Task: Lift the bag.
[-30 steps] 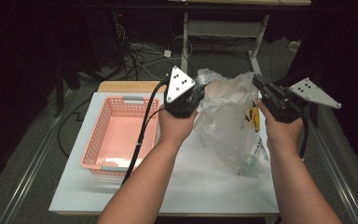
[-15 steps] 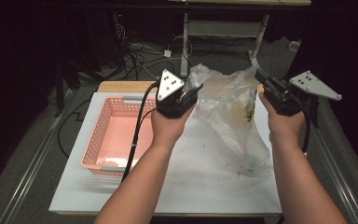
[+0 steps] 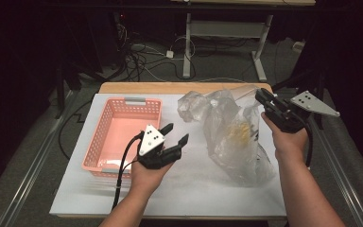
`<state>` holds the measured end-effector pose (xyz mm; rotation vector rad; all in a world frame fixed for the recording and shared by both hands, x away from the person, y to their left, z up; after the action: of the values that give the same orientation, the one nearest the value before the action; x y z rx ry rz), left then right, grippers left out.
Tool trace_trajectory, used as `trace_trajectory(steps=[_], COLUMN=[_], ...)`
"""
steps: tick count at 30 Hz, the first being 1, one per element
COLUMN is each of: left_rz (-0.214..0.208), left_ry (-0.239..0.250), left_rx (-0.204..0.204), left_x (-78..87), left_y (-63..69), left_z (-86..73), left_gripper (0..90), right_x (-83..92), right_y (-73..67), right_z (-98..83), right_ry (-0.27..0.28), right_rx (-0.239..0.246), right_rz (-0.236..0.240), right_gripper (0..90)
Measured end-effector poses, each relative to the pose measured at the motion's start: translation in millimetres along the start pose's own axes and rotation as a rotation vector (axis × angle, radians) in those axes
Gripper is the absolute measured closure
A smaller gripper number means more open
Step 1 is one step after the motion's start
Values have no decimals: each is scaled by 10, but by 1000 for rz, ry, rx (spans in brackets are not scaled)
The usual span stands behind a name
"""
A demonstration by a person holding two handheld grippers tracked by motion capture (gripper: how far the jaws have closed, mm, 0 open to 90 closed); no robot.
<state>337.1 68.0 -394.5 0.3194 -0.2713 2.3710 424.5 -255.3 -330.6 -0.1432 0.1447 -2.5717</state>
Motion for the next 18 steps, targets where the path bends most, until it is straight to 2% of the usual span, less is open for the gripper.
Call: trace_trajectory(steps=[2, 3, 6, 7, 8, 10, 12, 16, 18], left_rz=[-37, -42, -35, -40, -49, -52, -59, -75, -81], left_ry=[-22, -42, -90, -92, -99, -120, -149, -158, -164], left_rx=[14, 14, -14, -8, -4, -3, -9, 11, 8], left_x=[28, 27, 13, 8, 1, -28, -59, -85, -82], left_y=[31, 40, 62, 68, 80, 115, 147, 172, 174], left_z=[-59, -86, -174, -189, -208, -244, -284, -358, -377], left_gripper=[284, 255, 196, 147, 141, 62, 0, 0, 0], right_x=[110, 174, 369, 435, 471, 541, 565, 576, 581], right_y=[-72, -115, -185, -185, -180, -150, -99, -18, -4], right_z=[33, 46, 18, -13, -41, -155, -351, -768, -926], right_ry=[13, 26, 30, 24, 12, -33, -97, -204, -235], right_rx=[-21, -8, 18, 22, 23, 29, 21, 0, 2], right_rz=[50, 64, 70, 74, 78, 86, 64, 35, 20], right_gripper=[657, 629, 544, 512, 477, 380, 247, 19, 4])
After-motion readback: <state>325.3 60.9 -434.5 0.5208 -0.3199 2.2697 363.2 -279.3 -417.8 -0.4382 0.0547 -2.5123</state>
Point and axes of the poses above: each handheld gripper's, and its own axes: x roughly backward along the jaws, z roughly out of its top, y roughly to its right, the point moved 4 cm from there along -x, roughly forward along the jaws, and after that the axes turned 9 degrees about -x, right-handed, at the moved point
